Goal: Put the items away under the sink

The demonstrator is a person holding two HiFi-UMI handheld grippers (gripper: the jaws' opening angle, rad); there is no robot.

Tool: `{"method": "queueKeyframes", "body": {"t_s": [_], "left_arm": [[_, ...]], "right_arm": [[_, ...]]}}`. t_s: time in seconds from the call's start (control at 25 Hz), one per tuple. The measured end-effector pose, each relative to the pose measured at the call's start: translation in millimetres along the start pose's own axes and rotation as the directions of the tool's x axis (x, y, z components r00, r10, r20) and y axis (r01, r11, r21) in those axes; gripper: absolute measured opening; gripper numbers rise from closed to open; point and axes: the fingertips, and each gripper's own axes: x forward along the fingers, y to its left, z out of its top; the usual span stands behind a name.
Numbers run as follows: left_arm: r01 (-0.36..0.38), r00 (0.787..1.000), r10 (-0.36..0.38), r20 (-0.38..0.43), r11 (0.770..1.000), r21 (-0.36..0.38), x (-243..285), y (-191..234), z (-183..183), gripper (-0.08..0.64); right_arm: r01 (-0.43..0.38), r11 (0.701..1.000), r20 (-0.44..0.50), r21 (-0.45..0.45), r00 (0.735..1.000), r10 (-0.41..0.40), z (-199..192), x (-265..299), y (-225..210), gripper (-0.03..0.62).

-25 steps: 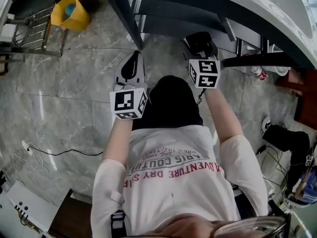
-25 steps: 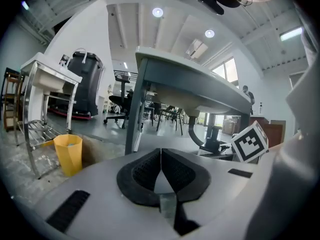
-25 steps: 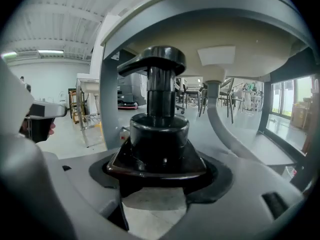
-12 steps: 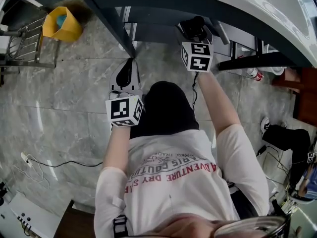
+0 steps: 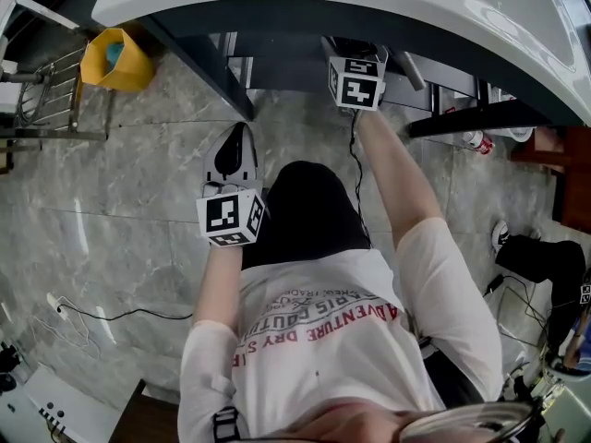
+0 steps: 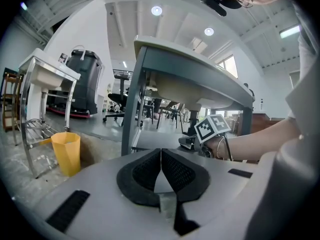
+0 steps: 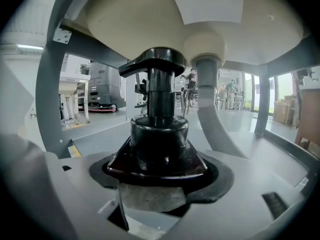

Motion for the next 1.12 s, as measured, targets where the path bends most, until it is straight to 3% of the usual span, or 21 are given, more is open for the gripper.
{"method": "queueKeyframes", "body": {"t_s": [0.52, 0.84, 1.12], "left_arm": [[-0.007, 1.0, 0.007, -0.013, 1.0, -0.018, 0.2, 3.5, -8.0, 0.028], [-0.008, 1.0, 0.008, 0.003, 1.0, -0.008, -11.4, 0.8, -6.5, 0.027], [0.039, 0.999, -0.038, 0.027, 0.999, -0.032, -21.7, -14.8, -8.2, 0.028]], "right_arm": [[0.148, 0.989, -0.068, 0.026, 0.987, -0.146, -0.1, 12.1, -9.9, 0.379], [0.114, 0.993, 0.075, 0.012, 0.991, -0.115, 9.7, -12.6, -7.5, 0.38], [0.017, 1.0, 0.206, 0.022, 0.978, -0.021, 5.4, -97.9, 19.7, 0.377]]}}
